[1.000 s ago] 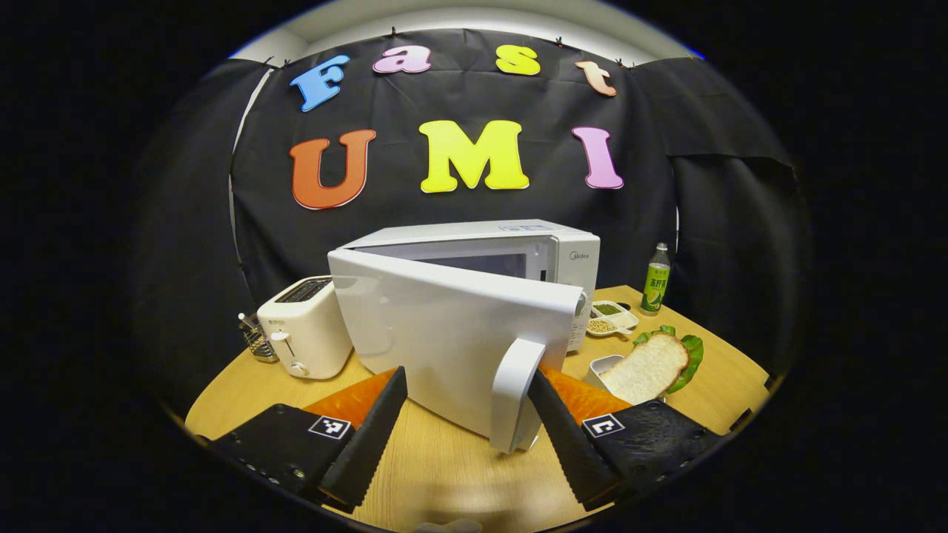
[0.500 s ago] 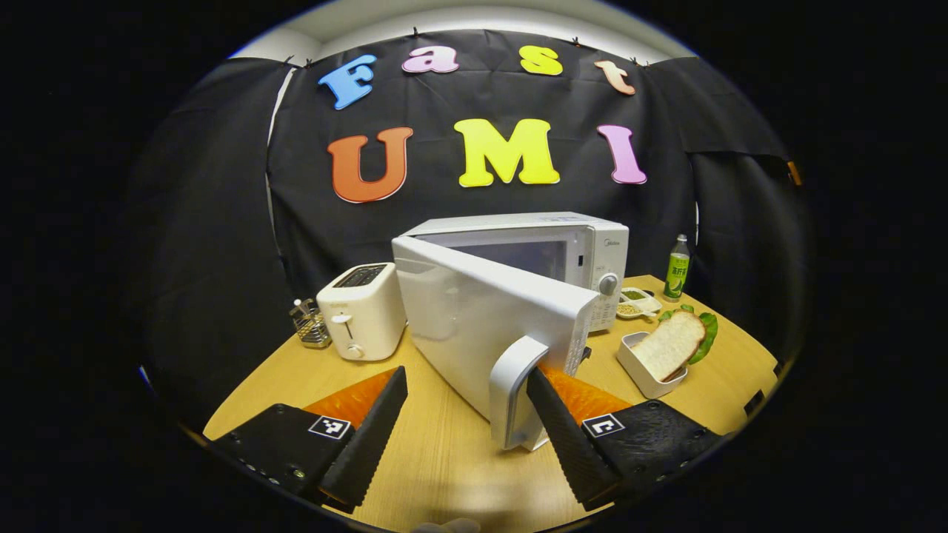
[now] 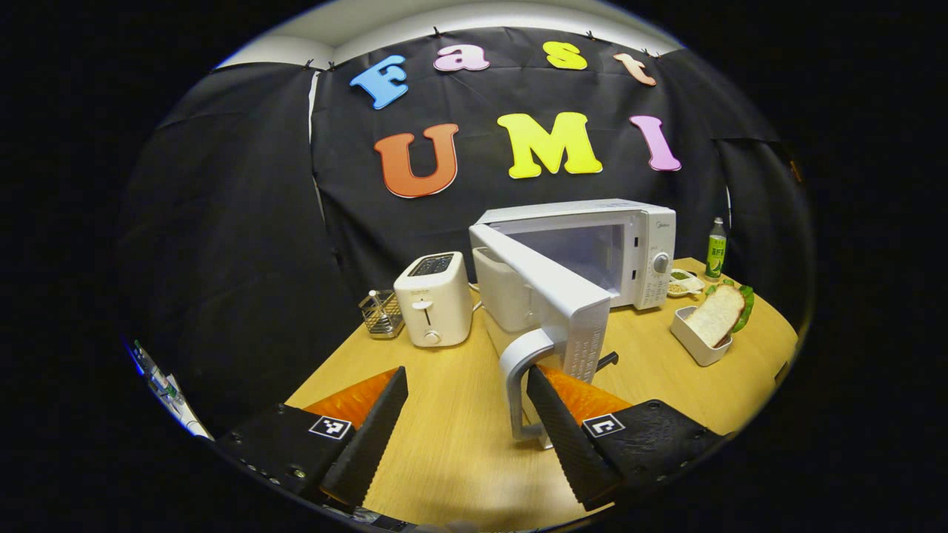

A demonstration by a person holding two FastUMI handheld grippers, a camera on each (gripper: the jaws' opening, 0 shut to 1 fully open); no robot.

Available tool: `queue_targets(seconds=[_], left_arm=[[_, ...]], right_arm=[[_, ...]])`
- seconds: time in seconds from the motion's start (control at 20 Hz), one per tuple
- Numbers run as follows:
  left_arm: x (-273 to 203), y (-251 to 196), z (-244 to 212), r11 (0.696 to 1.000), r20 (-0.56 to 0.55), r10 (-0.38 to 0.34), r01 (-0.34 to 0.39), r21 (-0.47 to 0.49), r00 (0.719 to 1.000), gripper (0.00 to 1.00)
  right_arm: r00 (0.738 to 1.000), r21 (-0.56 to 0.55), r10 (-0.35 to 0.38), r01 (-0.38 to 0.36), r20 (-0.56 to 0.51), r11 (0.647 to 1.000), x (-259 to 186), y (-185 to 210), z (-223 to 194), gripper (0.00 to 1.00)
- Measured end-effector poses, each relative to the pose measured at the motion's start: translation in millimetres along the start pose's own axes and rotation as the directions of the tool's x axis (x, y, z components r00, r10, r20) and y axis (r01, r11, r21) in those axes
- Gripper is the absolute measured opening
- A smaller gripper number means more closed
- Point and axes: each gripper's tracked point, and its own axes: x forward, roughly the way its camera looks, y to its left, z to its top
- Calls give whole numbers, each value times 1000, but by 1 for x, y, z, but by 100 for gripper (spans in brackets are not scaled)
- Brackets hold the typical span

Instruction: Open the microwave oven with the left hand, put the food in, and close the microwave oven.

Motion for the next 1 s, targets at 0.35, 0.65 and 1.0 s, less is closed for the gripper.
queue_targets(seconds=[0.35,0.65,1.0], left_arm=[[2,52,-12,997,-19,75,-75,7,997,97],[1,93,-15,988,-23,151,-152,-13,988,98],[-26,87,-1,989,3,144,-143,-46,990,97]], right_arm=[[1000,-15,-4,3,-27,1000,3,-7,-10,96],[998,-8,-18,18,-62,1000,10,-19,-25,96],[988,80,-5,17,-152,997,44,-48,-63,96]])
